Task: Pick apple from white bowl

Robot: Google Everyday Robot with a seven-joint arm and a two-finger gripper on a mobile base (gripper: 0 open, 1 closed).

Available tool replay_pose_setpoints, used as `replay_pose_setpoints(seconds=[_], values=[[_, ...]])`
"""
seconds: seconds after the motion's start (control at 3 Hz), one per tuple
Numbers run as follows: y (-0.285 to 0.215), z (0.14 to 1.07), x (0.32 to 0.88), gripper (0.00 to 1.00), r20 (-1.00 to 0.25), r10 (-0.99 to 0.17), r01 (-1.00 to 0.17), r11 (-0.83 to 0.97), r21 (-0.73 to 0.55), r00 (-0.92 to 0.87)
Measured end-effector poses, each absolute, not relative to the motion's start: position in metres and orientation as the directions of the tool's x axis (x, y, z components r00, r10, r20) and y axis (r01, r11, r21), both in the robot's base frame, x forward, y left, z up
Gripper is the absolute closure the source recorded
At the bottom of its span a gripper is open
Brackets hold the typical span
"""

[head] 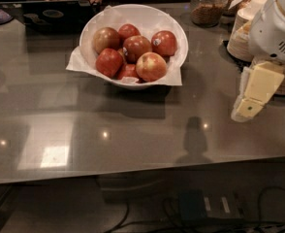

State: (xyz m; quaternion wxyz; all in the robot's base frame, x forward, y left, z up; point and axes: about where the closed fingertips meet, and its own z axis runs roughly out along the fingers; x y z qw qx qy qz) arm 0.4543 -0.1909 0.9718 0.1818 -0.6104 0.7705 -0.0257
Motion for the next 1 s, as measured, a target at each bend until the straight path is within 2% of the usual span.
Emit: replay_pose_setpoints(seconds=[0.67, 1.0], values=[[-0.133, 0.975, 0.511, 0.0, -0.394, -0.916, -0.903, 0.226, -0.366, -0.07], [-0.133, 0.975, 0.511, 0.0, -0.394, -0.916, -0.903, 0.226, -0.366, -0.07]])
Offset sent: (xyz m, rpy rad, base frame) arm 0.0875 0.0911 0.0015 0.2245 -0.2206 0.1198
